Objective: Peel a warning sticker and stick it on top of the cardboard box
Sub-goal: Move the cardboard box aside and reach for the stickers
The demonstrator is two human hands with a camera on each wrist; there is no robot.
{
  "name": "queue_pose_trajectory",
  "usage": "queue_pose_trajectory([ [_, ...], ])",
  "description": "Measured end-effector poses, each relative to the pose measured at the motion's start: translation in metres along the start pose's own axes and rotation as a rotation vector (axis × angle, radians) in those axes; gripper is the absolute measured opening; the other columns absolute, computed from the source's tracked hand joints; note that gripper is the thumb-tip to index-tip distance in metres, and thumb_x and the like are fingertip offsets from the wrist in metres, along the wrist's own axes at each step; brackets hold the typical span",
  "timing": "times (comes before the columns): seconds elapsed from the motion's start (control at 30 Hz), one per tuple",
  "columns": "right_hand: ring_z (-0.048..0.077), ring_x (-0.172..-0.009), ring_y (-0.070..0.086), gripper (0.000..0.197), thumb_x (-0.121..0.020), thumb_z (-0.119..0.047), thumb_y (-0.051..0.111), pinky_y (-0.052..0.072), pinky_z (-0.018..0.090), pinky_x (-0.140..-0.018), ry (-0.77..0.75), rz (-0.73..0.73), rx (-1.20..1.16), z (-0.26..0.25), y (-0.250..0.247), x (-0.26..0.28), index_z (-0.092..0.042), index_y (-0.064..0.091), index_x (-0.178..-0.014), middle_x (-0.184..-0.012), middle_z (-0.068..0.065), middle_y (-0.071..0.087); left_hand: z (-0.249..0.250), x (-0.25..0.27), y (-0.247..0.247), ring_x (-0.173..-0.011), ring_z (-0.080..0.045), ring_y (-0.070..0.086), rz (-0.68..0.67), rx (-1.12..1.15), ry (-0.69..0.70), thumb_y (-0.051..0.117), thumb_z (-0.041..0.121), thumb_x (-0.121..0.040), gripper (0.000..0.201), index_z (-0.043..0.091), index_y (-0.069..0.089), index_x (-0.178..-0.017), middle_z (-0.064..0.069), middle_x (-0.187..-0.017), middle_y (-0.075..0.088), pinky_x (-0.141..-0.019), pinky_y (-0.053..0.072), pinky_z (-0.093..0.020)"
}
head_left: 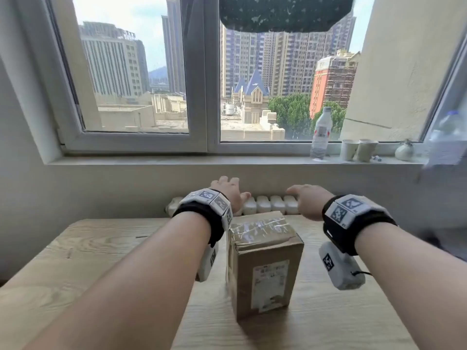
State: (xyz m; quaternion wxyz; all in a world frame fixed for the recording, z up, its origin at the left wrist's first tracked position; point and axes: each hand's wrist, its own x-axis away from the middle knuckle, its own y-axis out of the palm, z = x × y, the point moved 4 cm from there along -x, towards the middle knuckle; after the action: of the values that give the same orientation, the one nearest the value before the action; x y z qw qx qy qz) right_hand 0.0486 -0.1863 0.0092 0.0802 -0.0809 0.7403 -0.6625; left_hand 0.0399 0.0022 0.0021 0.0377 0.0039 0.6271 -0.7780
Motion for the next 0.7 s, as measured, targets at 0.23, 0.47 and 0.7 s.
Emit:
queue_pose_trajectory([
  [0.23, 0.023, -0.138, 0.040, 0.045, -0.099, -0.015, 0.034, 0.032, 0.036, -0.114, 0.015, 0.056, -0.052, 0.013, 0.024, 0.052, -0.019, 0.040, -0.144, -0.150, 0.004, 0.042, 0.001, 0.053, 0.024, -0.143, -0.033, 0.029, 0.015, 0.027, -0.014, 0.034, 0.052, -0.094, 0.068, 0.014, 0.027, -0.150, -0.012, -0.156, 0.027, -0.116, 0.025, -0.044],
  [0.47, 0.027, -0.132, 0.046, 0.059, -0.090, -0.016, 0.052, 0.039, 0.036, -0.106, 0.061, 0.047, -0.183, 0.018, 0.057, 0.104, -0.014, 0.033, -0.146, -0.146, 0.010, 0.046, -0.004, 0.107, 0.057, -0.145, -0.030, 0.027, 0.058, 0.161, -0.093, 0.041, 0.057, -0.089, 0.084, 0.011, 0.014, -0.153, -0.013, -0.157, 0.026, -0.117, 0.024, -0.043],
  [0.7, 0.025, -0.128, 0.051, 0.070, -0.087, -0.026, 0.064, 0.043, 0.036, -0.102, 0.081, -0.035, -0.288, 0.014, 0.108, 0.104, -0.012, 0.030, -0.146, -0.143, 0.009, 0.050, -0.021, 0.115, 0.110, -0.148, -0.027, 0.024, -0.058, 0.453, -0.225, 0.072, 0.053, -0.069, 0.130, 0.010, -0.018, -0.152, -0.014, -0.162, 0.015, -0.118, 0.025, -0.038],
])
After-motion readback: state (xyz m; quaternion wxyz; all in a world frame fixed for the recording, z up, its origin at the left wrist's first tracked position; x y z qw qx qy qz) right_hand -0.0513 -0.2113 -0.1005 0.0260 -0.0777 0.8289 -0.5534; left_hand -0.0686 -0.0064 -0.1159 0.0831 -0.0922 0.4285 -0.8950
